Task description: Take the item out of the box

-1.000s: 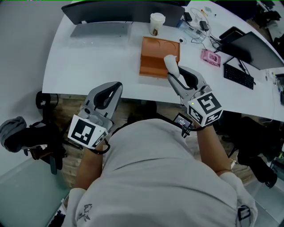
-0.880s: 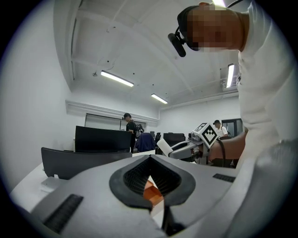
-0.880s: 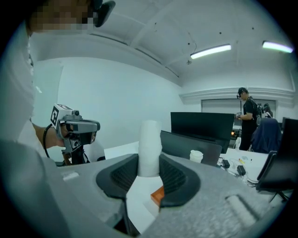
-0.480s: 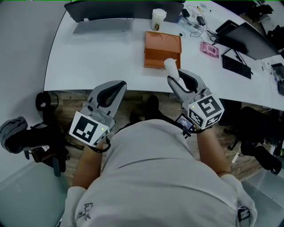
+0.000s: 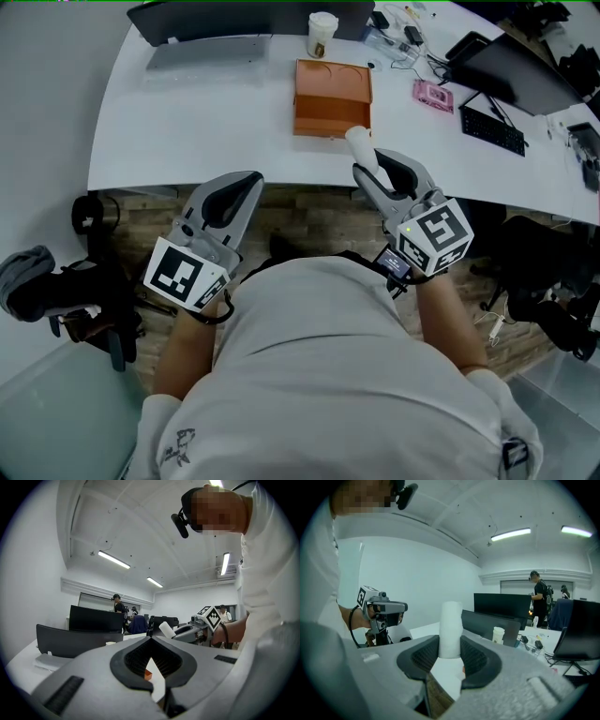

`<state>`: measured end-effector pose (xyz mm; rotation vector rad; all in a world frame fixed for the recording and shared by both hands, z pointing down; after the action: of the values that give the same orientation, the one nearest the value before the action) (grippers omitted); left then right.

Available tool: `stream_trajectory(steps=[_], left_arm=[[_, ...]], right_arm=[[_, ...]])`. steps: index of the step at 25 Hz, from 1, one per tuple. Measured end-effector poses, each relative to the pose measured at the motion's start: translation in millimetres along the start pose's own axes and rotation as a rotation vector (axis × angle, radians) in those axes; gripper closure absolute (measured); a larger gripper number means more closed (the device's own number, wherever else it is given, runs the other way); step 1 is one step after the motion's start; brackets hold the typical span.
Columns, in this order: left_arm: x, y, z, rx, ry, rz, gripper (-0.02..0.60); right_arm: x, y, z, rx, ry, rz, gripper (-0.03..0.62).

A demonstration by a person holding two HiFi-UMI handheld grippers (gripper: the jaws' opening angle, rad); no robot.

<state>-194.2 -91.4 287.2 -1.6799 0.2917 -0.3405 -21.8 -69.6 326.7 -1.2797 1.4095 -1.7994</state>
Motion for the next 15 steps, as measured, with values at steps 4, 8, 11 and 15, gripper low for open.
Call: stream_trajectory(steps=[4,8,11,15], left_arm=[[15.6,-1.5,23.1,0.004,0.013,-0.008,0.583],[38.2,-4.4,58.8,0.003,0.023,-0.012,0.583],[56.8,-11.7,93.5,0.006,0.026,-0.018,0.583],[76.9,-20.8,146.3,0.005,0.034,-0.030,0.583]], right_arm=[[-23.0,-8.9,11.1,0.002,0.009,0.008,0.456],[-62.2,-24.4,28.4,0.001,0.007,0.018,0.455],[-94.6,-42.3,41.9,0.007,0.014,0.022,0.455],[-143.8,-67.5,51.2,0.016,0.032,0.031,0.456]])
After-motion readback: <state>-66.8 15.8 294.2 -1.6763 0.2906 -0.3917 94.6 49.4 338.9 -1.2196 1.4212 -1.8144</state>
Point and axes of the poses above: the fingertips, and each gripper's own axes: x forward along the fingers, z to its right, y out of its top, the point moved 2 cm from there along -x, backward along the fingers
